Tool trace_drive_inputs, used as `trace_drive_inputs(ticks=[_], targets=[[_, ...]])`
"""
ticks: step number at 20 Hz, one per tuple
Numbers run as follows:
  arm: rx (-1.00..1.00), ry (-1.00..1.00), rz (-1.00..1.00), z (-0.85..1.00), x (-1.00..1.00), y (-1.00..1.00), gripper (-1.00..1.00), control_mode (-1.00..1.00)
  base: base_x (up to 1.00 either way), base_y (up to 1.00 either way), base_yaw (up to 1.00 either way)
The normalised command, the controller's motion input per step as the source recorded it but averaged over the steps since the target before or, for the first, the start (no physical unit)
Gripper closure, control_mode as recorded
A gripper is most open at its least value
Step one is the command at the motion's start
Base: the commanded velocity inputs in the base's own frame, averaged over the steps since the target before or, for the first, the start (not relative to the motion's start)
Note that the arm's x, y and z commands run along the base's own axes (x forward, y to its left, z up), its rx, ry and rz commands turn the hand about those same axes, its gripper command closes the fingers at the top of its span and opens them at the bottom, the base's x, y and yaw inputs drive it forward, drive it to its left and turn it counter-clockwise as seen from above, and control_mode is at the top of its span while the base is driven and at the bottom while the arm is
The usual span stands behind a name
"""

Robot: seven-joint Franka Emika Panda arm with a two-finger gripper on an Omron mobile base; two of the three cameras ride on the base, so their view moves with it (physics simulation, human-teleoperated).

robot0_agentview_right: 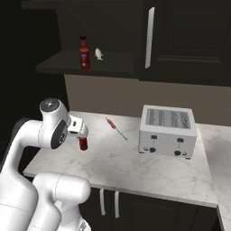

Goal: Pick the condiment bottle and condiment bottle from the counter and place them in the cabinet.

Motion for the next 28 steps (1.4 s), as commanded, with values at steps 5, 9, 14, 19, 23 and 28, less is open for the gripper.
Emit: trace_drive_inputs(ticks=[5, 9, 14, 19, 23, 28], targets=[[0.00, 0.00, 0.00, -0.11, 0.29, 0.01, -1.00, -1.00, 0.00, 0.00, 0.00], [0.00, 0.00, 0.00, -0.19, 0.27, 0.00, -1.00, -1.00, 0.00, 0.00, 0.00], [0.00, 0.00, 0.00, -0.21, 0.25, 0.00, -1.00, -1.00, 0.00, 0.00, 0.00], [0.00, 0.00, 0.00, -0.19, 0.28, 0.02, -1.00, -1.00, 0.00, 0.00, 0.00], [0.00, 0.00, 0.00, -0.21, 0.27, 0.03, -1.00, -1.00, 0.00, 0.00, 0.00], [0.00, 0.00, 0.00, -0.19, 0.27, 0.05, -1.00, -1.00, 0.00, 0.00, 0.00]])
